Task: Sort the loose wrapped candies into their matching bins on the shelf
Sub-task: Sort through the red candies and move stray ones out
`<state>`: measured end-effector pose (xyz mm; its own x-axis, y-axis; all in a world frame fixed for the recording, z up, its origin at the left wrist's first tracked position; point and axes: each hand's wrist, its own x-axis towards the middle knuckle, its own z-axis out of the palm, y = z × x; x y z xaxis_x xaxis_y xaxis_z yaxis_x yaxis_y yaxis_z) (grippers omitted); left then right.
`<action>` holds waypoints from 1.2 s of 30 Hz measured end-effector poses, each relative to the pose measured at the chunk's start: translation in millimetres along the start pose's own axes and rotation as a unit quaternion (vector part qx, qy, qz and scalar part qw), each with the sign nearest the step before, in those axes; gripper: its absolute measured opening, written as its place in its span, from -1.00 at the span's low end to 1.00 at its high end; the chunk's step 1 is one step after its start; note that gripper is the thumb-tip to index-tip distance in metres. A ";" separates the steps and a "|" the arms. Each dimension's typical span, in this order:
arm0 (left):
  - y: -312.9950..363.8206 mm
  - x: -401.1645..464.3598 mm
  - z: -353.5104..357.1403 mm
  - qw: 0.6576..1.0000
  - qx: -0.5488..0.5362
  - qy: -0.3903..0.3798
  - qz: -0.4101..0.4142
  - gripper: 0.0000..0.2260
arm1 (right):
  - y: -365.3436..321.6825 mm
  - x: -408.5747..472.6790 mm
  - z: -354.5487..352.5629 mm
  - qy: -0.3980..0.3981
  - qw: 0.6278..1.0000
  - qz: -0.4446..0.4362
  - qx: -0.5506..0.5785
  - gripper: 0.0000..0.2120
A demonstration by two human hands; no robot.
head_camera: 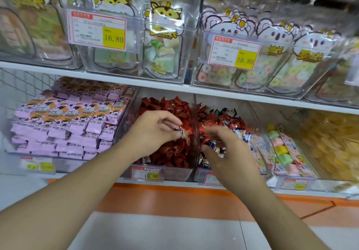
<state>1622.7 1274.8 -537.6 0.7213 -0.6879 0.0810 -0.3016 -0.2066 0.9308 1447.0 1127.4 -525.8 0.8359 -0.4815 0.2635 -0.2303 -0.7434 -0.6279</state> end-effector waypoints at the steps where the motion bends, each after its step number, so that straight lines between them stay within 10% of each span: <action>1: 9.4 -4.8 1.7 0.999 -0.031 -0.023 0.001 -0.78 | -3.6 -1.2 0.9 -0.006 1.000 -0.013 0.025 -0.70; 8: 18.5 -13.6 15.4 0.994 -0.096 -0.052 0.009 -0.82 | -1.6 -2.5 -6.8 0.062 0.993 0.035 0.091 -0.83; 19: -39.4 24.1 24.8 0.955 0.295 0.005 0.013 -0.57 | 33.5 6.0 -10.2 0.063 0.994 0.086 -0.022 -0.81; 36: -44.9 23.9 13.6 0.960 0.261 0.076 0.060 -0.89 | 32.1 5.6 -8.1 0.048 0.994 0.092 -0.029 -0.77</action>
<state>1645.1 1258.1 -582.4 0.7326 -0.6275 0.2636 -0.6309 -0.4807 0.6091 1440.2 1097.1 -538.6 0.7255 -0.6526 0.2185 -0.4058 -0.6621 -0.6300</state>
